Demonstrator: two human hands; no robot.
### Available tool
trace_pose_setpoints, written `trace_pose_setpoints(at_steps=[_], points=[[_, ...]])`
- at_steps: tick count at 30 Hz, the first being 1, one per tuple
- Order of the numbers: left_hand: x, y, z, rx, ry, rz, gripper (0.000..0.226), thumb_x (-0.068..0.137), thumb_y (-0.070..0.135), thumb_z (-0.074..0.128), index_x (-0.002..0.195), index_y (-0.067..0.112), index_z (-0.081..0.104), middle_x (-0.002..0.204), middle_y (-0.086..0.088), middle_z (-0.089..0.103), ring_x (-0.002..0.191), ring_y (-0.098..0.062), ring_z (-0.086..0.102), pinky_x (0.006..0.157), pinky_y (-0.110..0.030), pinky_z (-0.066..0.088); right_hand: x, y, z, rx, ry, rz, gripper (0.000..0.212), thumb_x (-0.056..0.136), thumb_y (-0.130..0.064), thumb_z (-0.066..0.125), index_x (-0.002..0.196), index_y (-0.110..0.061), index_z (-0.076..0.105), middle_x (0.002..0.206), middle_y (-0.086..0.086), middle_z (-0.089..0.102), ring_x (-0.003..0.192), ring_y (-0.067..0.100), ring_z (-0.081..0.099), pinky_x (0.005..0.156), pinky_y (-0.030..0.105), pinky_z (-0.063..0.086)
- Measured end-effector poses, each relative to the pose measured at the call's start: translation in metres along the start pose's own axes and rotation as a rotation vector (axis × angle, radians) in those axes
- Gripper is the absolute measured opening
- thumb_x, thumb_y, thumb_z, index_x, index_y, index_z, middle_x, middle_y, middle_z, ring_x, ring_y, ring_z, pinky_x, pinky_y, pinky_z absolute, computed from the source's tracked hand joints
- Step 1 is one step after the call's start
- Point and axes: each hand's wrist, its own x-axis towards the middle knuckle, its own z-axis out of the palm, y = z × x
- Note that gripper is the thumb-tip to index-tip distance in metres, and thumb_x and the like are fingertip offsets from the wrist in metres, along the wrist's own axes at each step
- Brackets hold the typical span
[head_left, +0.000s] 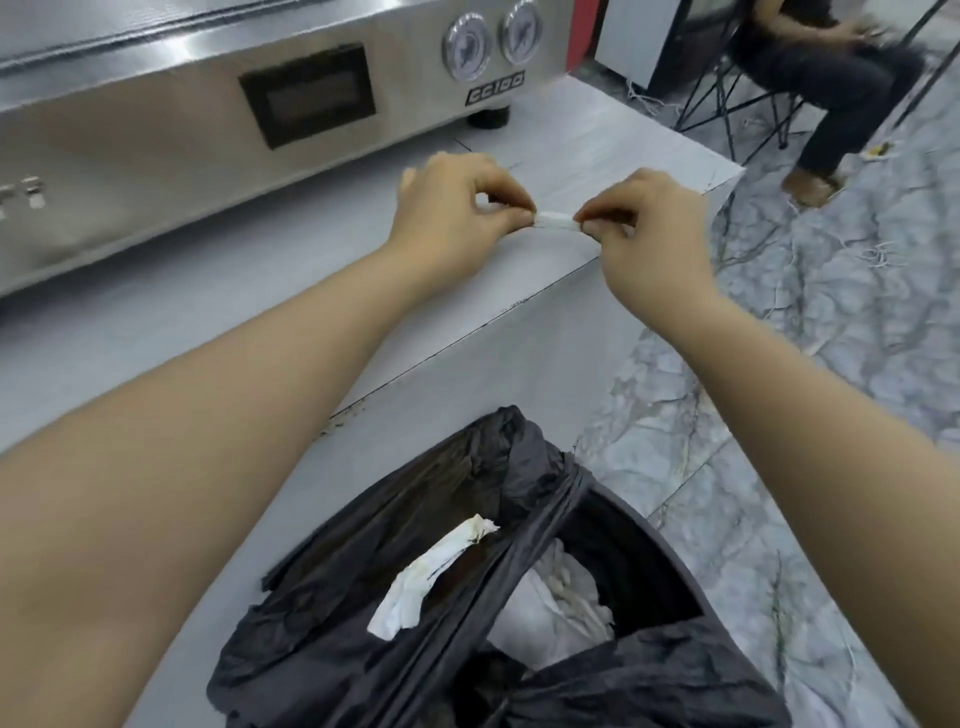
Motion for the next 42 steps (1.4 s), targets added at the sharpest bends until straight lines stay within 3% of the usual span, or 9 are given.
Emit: trace_pose_setpoints(at_steps=[3,7,10,14,22,29,34,38,42], points=[[0.032,-0.001,0.024,0.04,-0.07,0.0,0.011,0.081,0.042,0.072,0.088,0.035,0.076,0.089,0.017,0.065,0.092,-0.003,0.052,0.087,-0.032,0.026,0.011,0.019,0.002,-0.014,0.019,0.076,0.021,0.08,-0.001,0.061,0.087,-0.014,0.076,0.088,0.003,0.061,0.082,0.02,0.061,0.067,0.014,0.04],[0.046,-0.012,0.028,-0.053,-0.194,-0.015,0.021,0.072,0.053,0.072,0.086,0.038,0.077,0.086,0.02,0.069,0.093,-0.002,0.06,0.1,-0.041,0.041,0.003,0.019,0.005,0.047,0.041,0.133,0.022,0.08,0.001,0.061,0.086,-0.014,0.076,0.089,0.004,0.061,0.08,0.017,0.06,0.071,0.021,0.048],[0.043,-0.021,0.02,-0.097,-0.255,0.021,0.021,0.072,0.05,0.075,0.089,0.037,0.078,0.088,0.012,0.072,0.089,-0.008,0.06,0.087,-0.032,0.042,-0.004,0.008,0.008,0.055,-0.003,0.137,0.021,0.079,0.002,0.062,0.083,-0.014,0.076,0.086,0.004,0.059,0.076,0.016,0.056,0.063,0.013,0.042],[0.031,-0.028,0.005,-0.152,-0.288,0.077,0.012,0.081,0.029,0.08,0.092,0.029,0.077,0.084,0.009,0.068,0.081,-0.001,0.055,0.072,-0.014,0.035,-0.017,-0.01,0.011,0.059,-0.05,0.153,0.021,0.08,0.002,0.062,0.083,-0.014,0.076,0.086,0.005,0.059,0.074,0.015,0.054,0.057,0.01,0.036],[-0.012,-0.043,-0.032,-0.176,-0.299,0.115,0.015,0.082,0.026,0.08,0.097,0.021,0.079,0.09,-0.001,0.069,0.074,0.003,0.054,0.069,-0.014,0.034,-0.058,-0.059,0.027,0.088,-0.02,0.166,0.02,0.08,0.001,0.063,0.084,-0.014,0.076,0.085,0.006,0.061,0.073,0.016,0.056,0.062,0.022,0.044],[-0.063,-0.059,-0.074,-0.139,-0.259,0.133,0.017,0.083,0.026,0.079,0.098,0.018,0.079,0.091,-0.005,0.071,0.082,-0.013,0.063,0.077,-0.037,0.047,-0.092,-0.101,0.043,0.134,-0.024,0.171,0.021,0.08,0.003,0.063,0.083,-0.013,0.076,0.081,0.004,0.058,0.07,0.015,0.054,0.062,0.028,0.044],[-0.111,-0.062,-0.102,-0.093,-0.188,0.128,0.014,0.084,0.028,0.078,0.095,0.019,0.08,0.089,0.001,0.072,0.084,-0.015,0.064,0.082,-0.042,0.048,-0.123,-0.125,0.048,0.22,-0.045,0.137,0.018,0.082,0.001,0.065,0.084,-0.013,0.075,0.082,0.0,0.061,0.073,0.011,0.056,0.064,0.019,0.044],[-0.158,-0.056,-0.121,-0.019,-0.147,0.117,0.015,0.084,0.042,0.073,0.092,0.031,0.079,0.089,0.013,0.071,0.088,-0.013,0.06,0.082,-0.049,0.046,-0.151,-0.133,0.046,0.244,-0.109,0.109,0.017,0.084,-0.002,0.067,0.085,-0.016,0.076,0.08,-0.008,0.058,0.074,0.007,0.055,0.065,0.008,0.037],[-0.196,-0.045,-0.139,0.063,-0.16,0.137,0.015,0.086,0.048,0.067,0.091,0.038,0.077,0.089,0.019,0.069,0.085,-0.013,0.058,0.075,-0.055,0.042,-0.172,-0.14,0.04,0.262,-0.203,0.038,0.016,0.085,-0.002,0.066,0.085,-0.015,0.075,0.079,-0.005,0.057,0.075,0.011,0.055,0.065,0.011,0.037]])
